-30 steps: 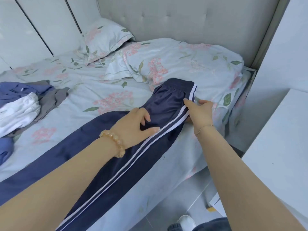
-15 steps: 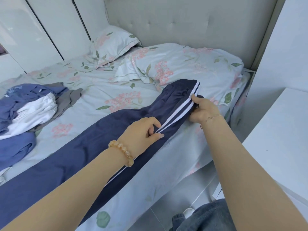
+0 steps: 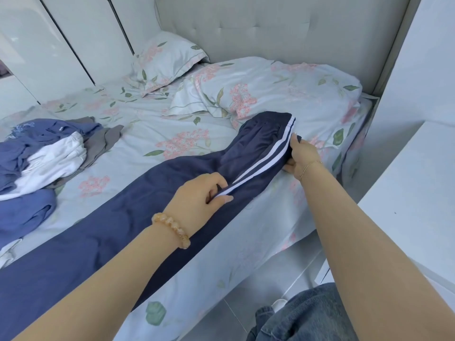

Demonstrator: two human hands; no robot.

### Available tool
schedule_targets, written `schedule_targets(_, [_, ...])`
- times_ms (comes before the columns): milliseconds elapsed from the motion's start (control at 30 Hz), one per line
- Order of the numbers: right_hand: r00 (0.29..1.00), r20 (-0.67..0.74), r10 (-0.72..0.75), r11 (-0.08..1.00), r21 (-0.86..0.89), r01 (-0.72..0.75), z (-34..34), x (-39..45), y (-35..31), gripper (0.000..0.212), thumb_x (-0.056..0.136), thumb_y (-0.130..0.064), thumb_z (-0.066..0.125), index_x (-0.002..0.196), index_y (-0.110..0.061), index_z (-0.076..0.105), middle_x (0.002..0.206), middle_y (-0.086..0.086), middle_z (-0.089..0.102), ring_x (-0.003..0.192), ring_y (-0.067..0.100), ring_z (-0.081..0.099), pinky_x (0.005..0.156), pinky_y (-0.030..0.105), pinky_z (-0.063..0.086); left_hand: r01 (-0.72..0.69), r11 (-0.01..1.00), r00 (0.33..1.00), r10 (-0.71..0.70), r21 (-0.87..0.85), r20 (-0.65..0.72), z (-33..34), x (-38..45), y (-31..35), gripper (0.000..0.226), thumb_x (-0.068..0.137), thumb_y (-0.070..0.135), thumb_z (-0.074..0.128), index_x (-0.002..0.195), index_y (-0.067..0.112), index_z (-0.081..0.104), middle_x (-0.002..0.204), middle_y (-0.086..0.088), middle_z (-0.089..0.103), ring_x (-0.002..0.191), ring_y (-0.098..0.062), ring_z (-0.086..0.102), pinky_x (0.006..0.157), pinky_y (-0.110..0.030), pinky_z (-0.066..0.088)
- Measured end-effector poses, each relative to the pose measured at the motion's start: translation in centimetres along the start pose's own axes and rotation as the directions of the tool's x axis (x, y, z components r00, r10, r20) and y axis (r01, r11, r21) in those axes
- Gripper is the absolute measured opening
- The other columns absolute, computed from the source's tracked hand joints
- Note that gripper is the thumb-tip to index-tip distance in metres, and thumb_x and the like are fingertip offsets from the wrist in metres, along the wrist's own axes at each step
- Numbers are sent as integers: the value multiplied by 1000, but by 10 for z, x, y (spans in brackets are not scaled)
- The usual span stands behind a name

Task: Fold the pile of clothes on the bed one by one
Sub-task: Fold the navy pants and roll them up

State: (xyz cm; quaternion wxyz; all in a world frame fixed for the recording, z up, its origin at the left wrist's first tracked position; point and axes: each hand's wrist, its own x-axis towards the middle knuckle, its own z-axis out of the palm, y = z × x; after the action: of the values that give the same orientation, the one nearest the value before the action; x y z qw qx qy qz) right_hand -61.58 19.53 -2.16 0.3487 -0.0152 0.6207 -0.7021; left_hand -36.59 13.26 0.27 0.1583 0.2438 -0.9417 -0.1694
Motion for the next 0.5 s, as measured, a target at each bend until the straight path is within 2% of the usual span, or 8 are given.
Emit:
schedule_targets(100, [998,-9,61,996,66,-60,1,4,1,28,102,-36,44,119,-16,54,96,4,62,75,19,59,58,36,53,-147,989,988,147,0,-48,-18,-13,7,11,87,33,67,92,26,59,67,8,47,64,-9,46,60,-14,39])
schedule_targets(167, [998,-29,60,991,119,-56,5,1,0,27,102,-36,42,110,-15,57,105,5,62,79,19,60,58,33,53,-204,976,978,201,75,48,-11,-21,9,13,88,32,64,98,26,58,70,11,42,64,-6,45,60,-14,35])
schedule_targets(200, [998,-41,51,991,128,-46,6,0,0,28,103,-35,39,106,-15,58,111,5,61,81,19,59,57,28,52,-189,978,977,178,91,117,-1,-24,8,16,89,33,63,102,26,57,73,12,41,65,-5,44,62,-14,34])
schedule_targets(267, [998,-54,22,982,187,-12,9,2,-1,37,105,-35,32,123,-13,56,128,6,57,96,22,60,66,22,51,-109,987,978,85,117,192,20,-30,6,25,90,36,60,111,25,52,84,12,40,70,-6,45,70,-22,41])
schedule_targets(300, [1000,-6,20,969,246,-18,10,2,-1,45,103,-42,32,131,-13,53,133,7,57,106,24,60,77,24,51,-99,980,986,73,171,152,29,-32,2,30,89,40,59,114,26,50,94,12,44,79,-8,48,75,-28,46])
schedule_targets(367, [993,115,28,961,271,-59,12,1,-2,63,89,-66,47,128,-18,58,122,5,66,106,25,65,89,35,53,-87,930,996,71,356,57,44,-33,-7,46,90,50,49,130,28,45,126,2,49,111,-21,52,91,-40,48])
schedule_targets(433, [990,133,42,993,100,-56,13,-2,0,64,72,-61,72,118,-18,62,111,3,70,97,23,68,84,40,57,-34,902,992,-23,431,127,47,-30,-13,63,91,64,22,149,38,16,156,1,27,142,-26,28,111,-52,31])
schedule_targets(500, [997,70,-24,999,-44,27,16,1,6,33,82,-35,75,104,-16,60,109,5,67,94,23,65,82,36,57,-20,922,966,-82,387,246,50,-26,-19,68,81,76,-6,143,52,-17,160,14,-3,149,-16,-3,118,-53,7])
